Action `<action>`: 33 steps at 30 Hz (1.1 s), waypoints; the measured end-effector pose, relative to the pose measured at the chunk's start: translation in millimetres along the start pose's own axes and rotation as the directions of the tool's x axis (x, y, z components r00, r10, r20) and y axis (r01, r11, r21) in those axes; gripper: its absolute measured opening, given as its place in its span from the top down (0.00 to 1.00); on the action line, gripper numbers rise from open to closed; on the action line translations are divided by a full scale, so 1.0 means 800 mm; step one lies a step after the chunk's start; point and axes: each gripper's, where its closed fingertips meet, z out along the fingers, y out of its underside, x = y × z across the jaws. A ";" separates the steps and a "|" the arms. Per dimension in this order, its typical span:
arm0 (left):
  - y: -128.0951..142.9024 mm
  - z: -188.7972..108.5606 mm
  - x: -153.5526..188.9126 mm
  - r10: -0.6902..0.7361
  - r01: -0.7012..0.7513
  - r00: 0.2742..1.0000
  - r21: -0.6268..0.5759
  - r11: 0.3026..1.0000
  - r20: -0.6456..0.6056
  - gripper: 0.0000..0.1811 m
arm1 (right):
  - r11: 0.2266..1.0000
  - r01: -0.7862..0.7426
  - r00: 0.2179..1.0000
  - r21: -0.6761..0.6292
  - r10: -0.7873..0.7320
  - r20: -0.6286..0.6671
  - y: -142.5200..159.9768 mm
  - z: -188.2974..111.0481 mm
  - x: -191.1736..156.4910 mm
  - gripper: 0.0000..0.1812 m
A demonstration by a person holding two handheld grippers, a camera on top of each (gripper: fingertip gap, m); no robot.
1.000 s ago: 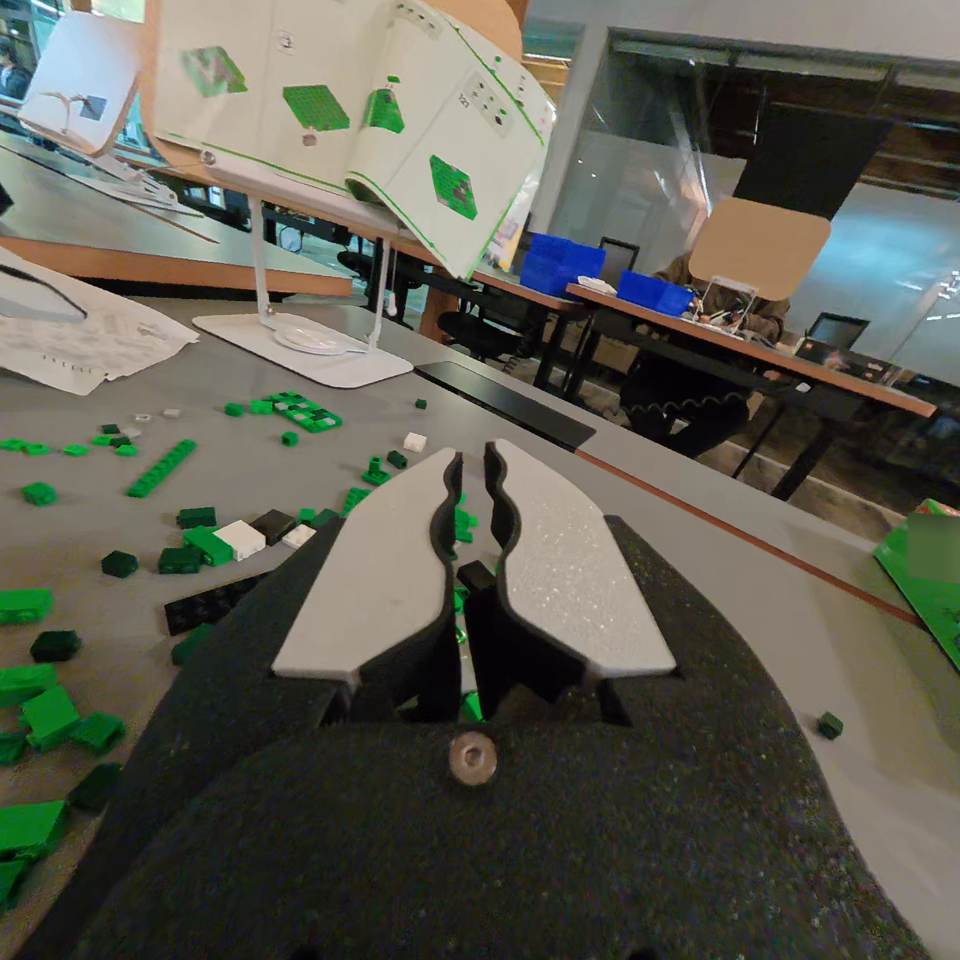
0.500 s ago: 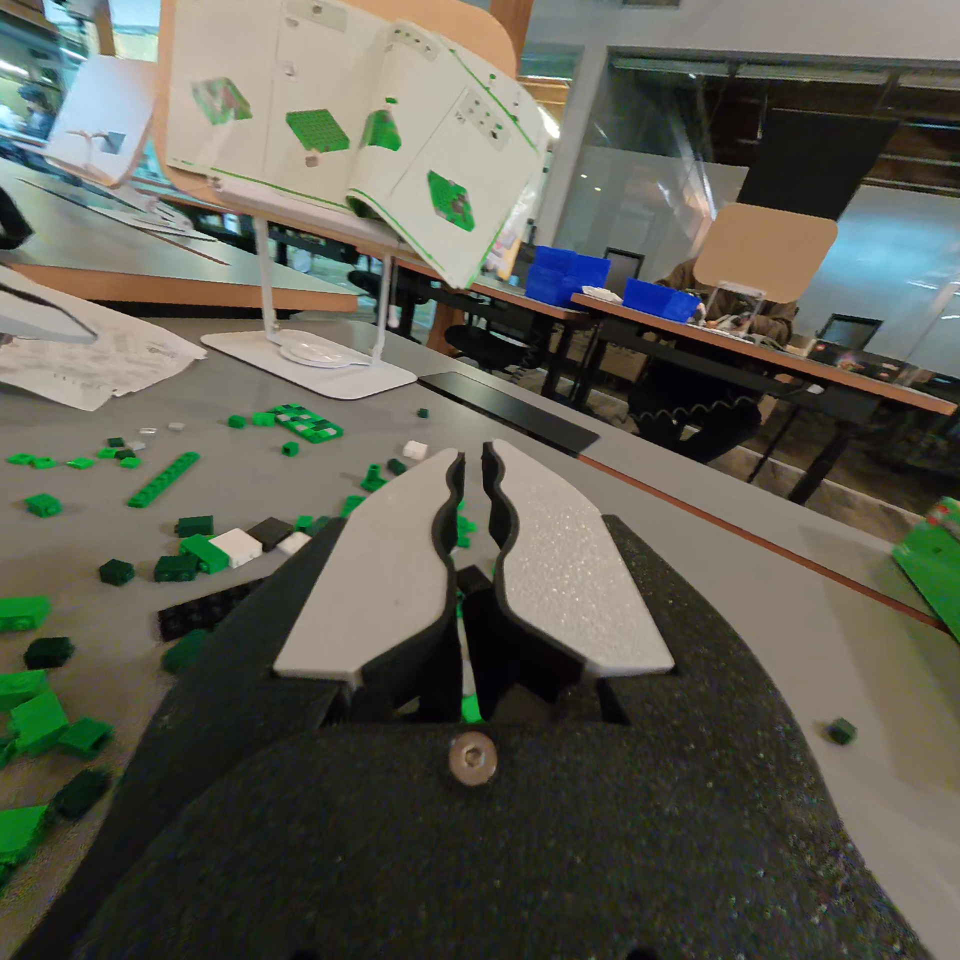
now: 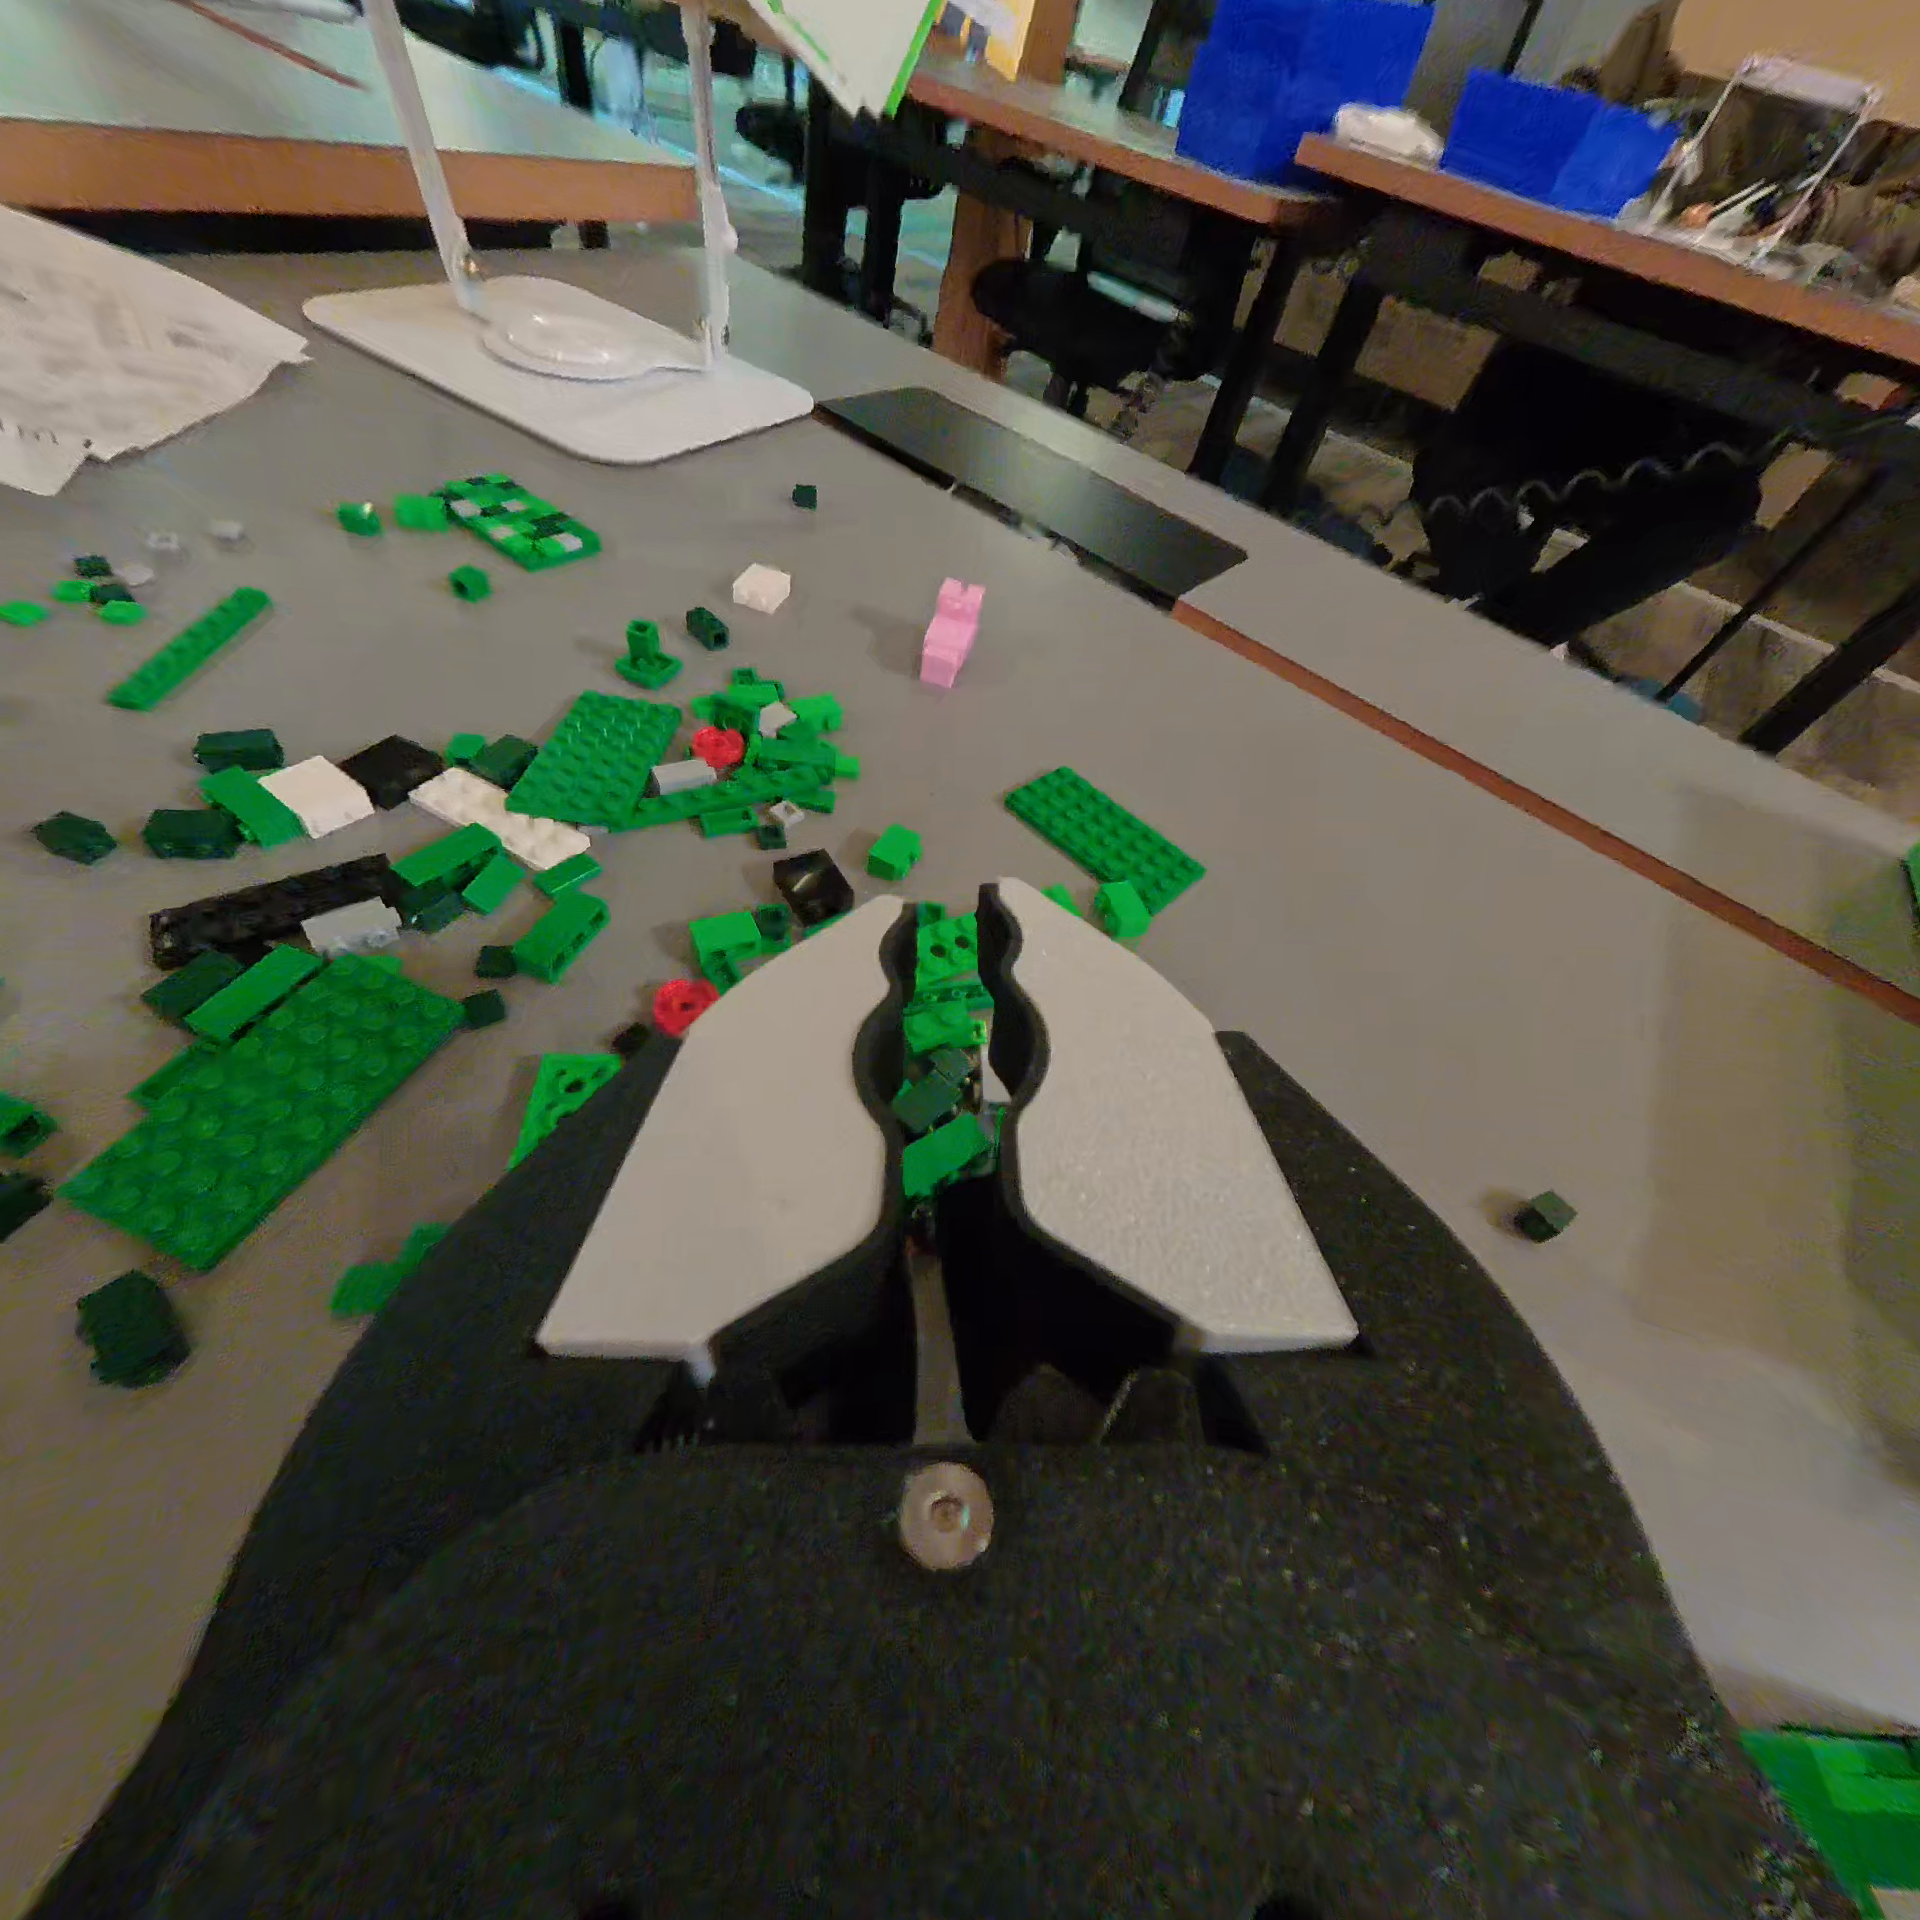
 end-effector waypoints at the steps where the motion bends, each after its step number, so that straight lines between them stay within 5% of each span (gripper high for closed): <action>1: 0.000 0.000 0.000 0.000 0.000 1.000 0.001 1.000 0.001 1.00 | 1.000 -0.002 1.000 -0.026 0.003 0.026 0.006 0.002 -0.003 0.94; 8: -0.003 -0.002 -0.002 -0.009 0.009 1.000 0.018 1.000 0.005 0.99 | 0.991 -0.022 0.985 -0.133 0.045 0.168 0.024 -0.008 -0.025 0.93; 20: -0.006 -0.006 -0.008 -0.063 0.063 0.998 0.043 0.997 0.003 0.98 | 0.922 0.117 0.894 -0.370 0.065 0.444 0.050 -0.080 -0.095 0.94; 26: -0.001 -0.003 -0.003 -0.017 0.017 1.000 0.013 1.000 0.014 0.98 | 0.918 0.149 0.831 -0.368 0.085 0.549 0.046 -0.082 -0.149 0.90; 33: 0.000 -0.001 -0.004 -0.016 0.016 1.000 0.001 1.000 0.020 1.00 | 0.859 0.407 0.698 -0.310 -0.073 0.713 0.023 -0.061 -0.219 0.92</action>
